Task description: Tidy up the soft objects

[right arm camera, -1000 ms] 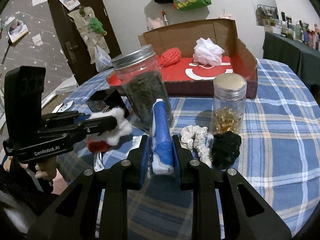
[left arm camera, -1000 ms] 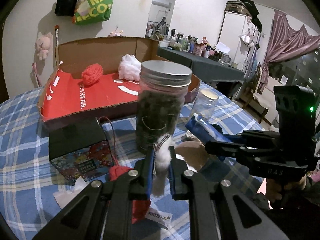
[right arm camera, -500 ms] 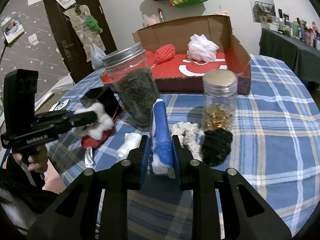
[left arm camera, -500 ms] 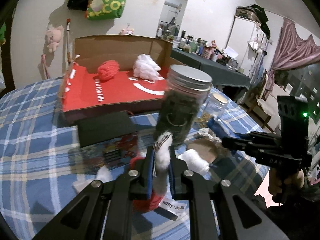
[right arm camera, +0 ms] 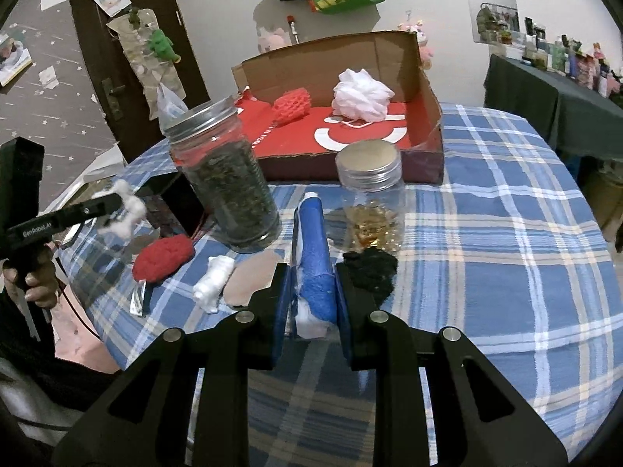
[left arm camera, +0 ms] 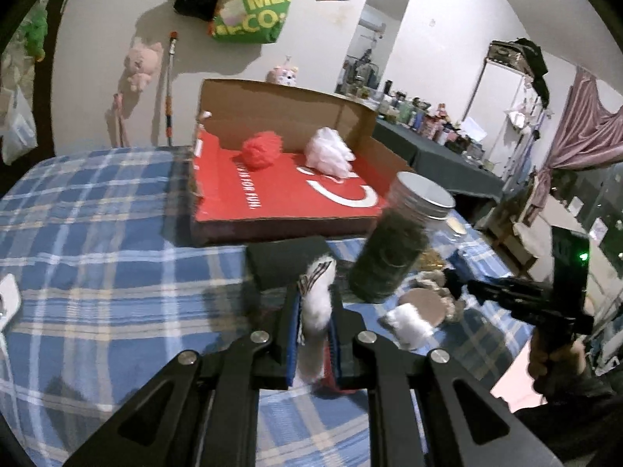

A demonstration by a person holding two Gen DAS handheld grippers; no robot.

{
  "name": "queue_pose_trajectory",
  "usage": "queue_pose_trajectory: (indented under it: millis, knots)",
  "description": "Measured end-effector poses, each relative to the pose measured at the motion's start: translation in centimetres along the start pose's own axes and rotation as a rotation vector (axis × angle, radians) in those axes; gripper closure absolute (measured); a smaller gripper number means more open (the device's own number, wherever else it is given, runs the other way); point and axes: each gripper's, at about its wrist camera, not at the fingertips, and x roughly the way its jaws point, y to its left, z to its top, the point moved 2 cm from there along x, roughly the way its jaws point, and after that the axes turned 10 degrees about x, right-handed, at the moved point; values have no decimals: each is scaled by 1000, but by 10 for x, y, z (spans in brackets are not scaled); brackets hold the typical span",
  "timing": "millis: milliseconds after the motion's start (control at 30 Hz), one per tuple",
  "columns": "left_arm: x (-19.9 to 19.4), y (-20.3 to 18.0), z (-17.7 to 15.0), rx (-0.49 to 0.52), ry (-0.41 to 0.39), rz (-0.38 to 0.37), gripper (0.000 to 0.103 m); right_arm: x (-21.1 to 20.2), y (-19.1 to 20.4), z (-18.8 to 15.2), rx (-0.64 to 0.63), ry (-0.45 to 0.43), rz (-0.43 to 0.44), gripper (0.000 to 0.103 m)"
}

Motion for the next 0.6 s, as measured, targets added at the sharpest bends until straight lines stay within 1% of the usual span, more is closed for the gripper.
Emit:
queue_pose_trajectory:
  millis: [300,433,600]
  knots:
    - [-4,33,-14,5,77,103,90,-4,-20,3,-4,24,-78,82]
    - [1,44,-15,19,92,126,90,-5,-30,5,-17,32,-123,82]
    - [11,52,-10,64,93,126,90,-4,-42,11,-29,42,-162,82]
